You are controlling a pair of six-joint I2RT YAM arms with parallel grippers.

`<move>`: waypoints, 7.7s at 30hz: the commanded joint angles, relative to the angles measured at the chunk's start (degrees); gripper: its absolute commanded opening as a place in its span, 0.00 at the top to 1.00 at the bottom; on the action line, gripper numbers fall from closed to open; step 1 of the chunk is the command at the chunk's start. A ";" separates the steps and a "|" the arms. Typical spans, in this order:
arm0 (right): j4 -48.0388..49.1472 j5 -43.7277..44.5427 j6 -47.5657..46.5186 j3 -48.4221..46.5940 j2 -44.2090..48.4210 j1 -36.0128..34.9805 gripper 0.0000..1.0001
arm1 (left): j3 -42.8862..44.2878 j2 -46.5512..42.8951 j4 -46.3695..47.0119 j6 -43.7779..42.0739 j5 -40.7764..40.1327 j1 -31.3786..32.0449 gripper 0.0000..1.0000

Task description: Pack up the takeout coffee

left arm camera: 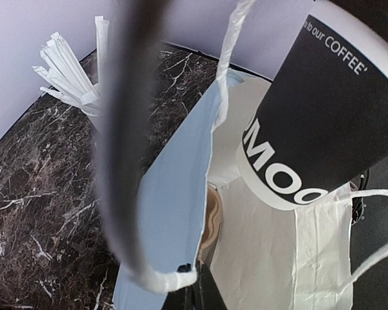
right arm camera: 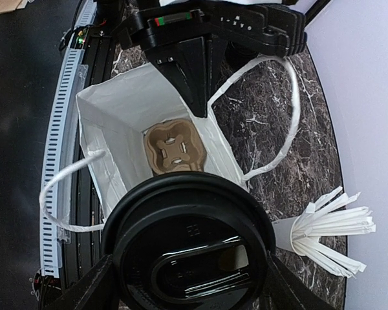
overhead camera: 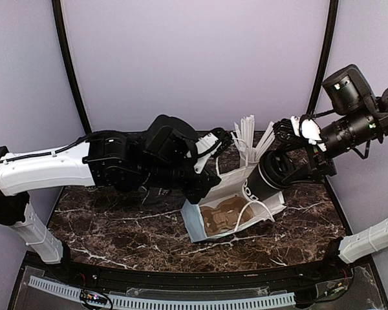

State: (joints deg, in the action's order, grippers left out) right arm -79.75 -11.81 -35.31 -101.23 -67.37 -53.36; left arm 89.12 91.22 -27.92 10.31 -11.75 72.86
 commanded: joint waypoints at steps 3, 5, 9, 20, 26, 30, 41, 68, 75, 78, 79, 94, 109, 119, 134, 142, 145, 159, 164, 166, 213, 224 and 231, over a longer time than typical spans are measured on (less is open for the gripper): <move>2.86 6.23 -1.69 1.83 -0.59 -2.88 0.53 | 2.26 0.74 -0.16 1.37 2.16 -0.50 1.00; 3.38 7.08 -1.80 2.42 -0.91 -3.72 0.53 | 2.69 0.86 -0.15 1.59 2.89 -0.47 1.00; 5.12 8.47 -2.66 5.08 -1.31 -5.67 0.54 | 3.27 0.99 -0.03 1.89 4.47 -0.48 0.90; 6.14 13.29 -6.35 10.91 -0.39 -8.66 0.56 | 1.89 -4.07 2.77 0.81 10.63 -0.44 0.45; 4.21 14.25 -8.50 14.73 3.13 -10.45 0.57 | -5.54 -12.02 11.25 -3.96 13.45 -0.53 0.37; 6.97 17.69 -10.52 19.52 6.74 -13.44 0.57 | -12.21 -13.87 15.88 -4.25 12.52 -3.18 0.34; 17.55 24.12 -15.53 28.58 7.99 -19.43 0.58 | -23.98 -2.87 29.10 4.35 22.49 -16.83 0.34; 38.51 30.93 -20.18 48.88 10.38 -23.68 0.62 | -24.24 12.74 38.81 10.50 33.57 -19.01 0.35; 40.03 31.09 -19.40 50.82 9.98 -23.58 0.62 | -24.76 12.39 38.18 10.44 34.30 -19.20 0.36; 40.57 31.62 -19.32 51.68 9.87 -23.38 0.62 | -25.17 12.13 38.04 10.45 34.36 -19.20 0.36; 40.63 31.67 -19.23 51.82 9.73 -23.16 0.62 | -25.23 11.96 38.03 10.44 34.43 -19.22 0.36; 41.86 31.06 -18.79 50.96 5.88 -19.53 0.63 | -25.60 13.39 38.53 10.83 36.39 -19.87 0.36; 45.47 30.42 -18.17 52.09 1.85 -16.37 0.62 | -25.90 13.81 38.78 11.49 37.76 -20.16 0.36; 40.50 25.34 -14.53 45.95 -3.31 -14.13 0.62 | -26.36 13.29 39.00 11.58 37.45 -20.28 0.37; 26.53 12.23 -7.58 31.87 -16.51 -7.65 0.63 | -33.96 4.06 39.52 12.52 34.17 -22.03 0.37; 19.68 4.29 -6.21 27.38 -23.04 -4.24 0.65 | -36.62 0.18 38.33 12.62 32.42 -22.61 0.36; 19.86 2.58 -5.39 29.19 -23.86 -4.12 0.65 | -37.37 -0.76 37.87 12.71 31.69 -22.76 0.36; 25.44 0.06 -3.73 35.11 -29.49 -1.04 0.64 | -40.39 -6.48 36.31 13.84 29.93 -22.78 0.36; 23.70 0.54 -2.02 33.99 -32.53 -1.06 0.65 | -41.27 -8.25 35.48 13.74 29.01 -22.91 0.36; 23.27 1.17 -1.58 33.04 -32.30 -1.04 0.64 | -41.30 -8.82 35.10 13.63 28.79 -22.88 0.36; 10.03 1.94 -5.87 6.96 -20.67 -1.82 0.19 | -23.54 -16.64 20.99 5.61 35.47 -21.96 0.30; 9.11 3.21 -7.39 2.34 -18.40 -1.81 0.22 | -14.66 -7.52 18.35 3.25 33.78 -16.56 0.30; 10.33 4.77 -10.52 -1.07 -12.94 -1.82 0.22 | -8.28 -1.22 17.14 3.13 31.33 -16.25 0.33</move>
State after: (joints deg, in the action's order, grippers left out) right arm -70.57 -8.67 -43.62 -100.09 -84.66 -54.81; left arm 76.47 88.09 -9.91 14.66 20.93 56.64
